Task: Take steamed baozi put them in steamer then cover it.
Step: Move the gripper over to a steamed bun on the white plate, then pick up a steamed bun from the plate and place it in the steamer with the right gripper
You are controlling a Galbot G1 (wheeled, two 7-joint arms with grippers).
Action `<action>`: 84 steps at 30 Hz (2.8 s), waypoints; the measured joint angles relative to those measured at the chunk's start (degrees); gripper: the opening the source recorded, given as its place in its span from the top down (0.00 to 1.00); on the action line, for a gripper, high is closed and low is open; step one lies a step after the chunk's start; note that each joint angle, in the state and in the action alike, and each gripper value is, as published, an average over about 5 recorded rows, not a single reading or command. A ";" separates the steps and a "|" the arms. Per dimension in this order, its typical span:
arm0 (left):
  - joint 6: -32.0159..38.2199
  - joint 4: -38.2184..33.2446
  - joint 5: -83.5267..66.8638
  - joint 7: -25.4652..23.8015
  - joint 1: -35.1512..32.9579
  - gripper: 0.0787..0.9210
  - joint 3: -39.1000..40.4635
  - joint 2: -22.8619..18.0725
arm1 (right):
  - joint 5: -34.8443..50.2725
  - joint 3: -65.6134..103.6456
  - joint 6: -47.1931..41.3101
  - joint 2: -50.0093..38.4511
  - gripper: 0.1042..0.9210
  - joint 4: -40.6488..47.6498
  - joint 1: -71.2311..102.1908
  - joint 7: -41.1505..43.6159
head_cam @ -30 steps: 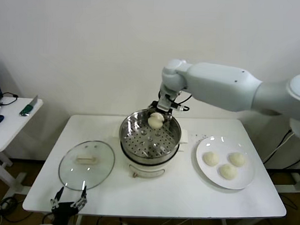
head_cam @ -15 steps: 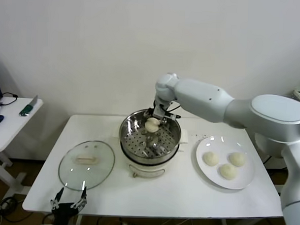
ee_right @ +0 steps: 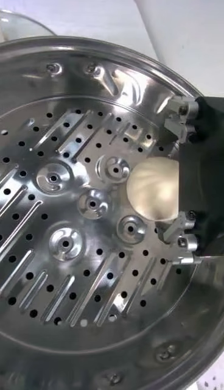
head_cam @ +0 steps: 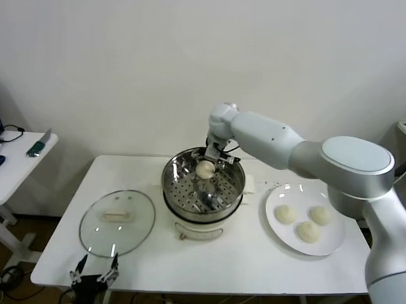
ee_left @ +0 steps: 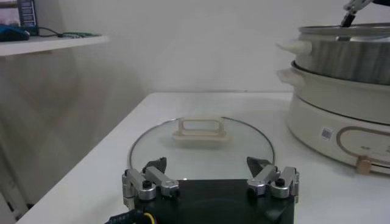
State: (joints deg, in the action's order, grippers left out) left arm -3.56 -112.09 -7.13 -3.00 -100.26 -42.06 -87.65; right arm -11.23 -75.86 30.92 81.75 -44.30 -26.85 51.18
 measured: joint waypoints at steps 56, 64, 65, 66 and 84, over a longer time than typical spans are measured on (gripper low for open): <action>0.25 -1.31 0.14 0.16 -0.60 0.12 -0.57 -1.09 | 33.28 -10.01 -44.14 -36.23 0.12 -18.19 3.43 0.01; 0.63 -0.82 0.86 0.24 -0.79 0.12 -0.09 -1.01 | 31.56 -6.77 -45.72 -34.44 0.12 -16.39 8.33 -1.93; 0.71 -0.76 0.99 0.25 -0.84 0.12 0.02 -1.01 | 31.37 -6.43 -45.87 -34.31 0.12 -16.22 8.79 -2.17; 0.77 -0.73 1.12 0.26 -0.90 0.12 0.12 -1.01 | 31.18 -6.10 -46.03 -34.20 0.12 -16.05 9.21 -2.43; 1.06 -0.95 1.99 0.30 -1.18 0.12 0.67 -0.95 | 30.91 -3.25 -46.49 -34.33 0.35 -15.41 11.14 -3.38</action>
State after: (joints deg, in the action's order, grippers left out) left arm -2.50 -113.05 -5.14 -2.70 -101.43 -41.40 -88.60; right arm 19.68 -79.11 -15.57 47.42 -59.72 -15.72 47.80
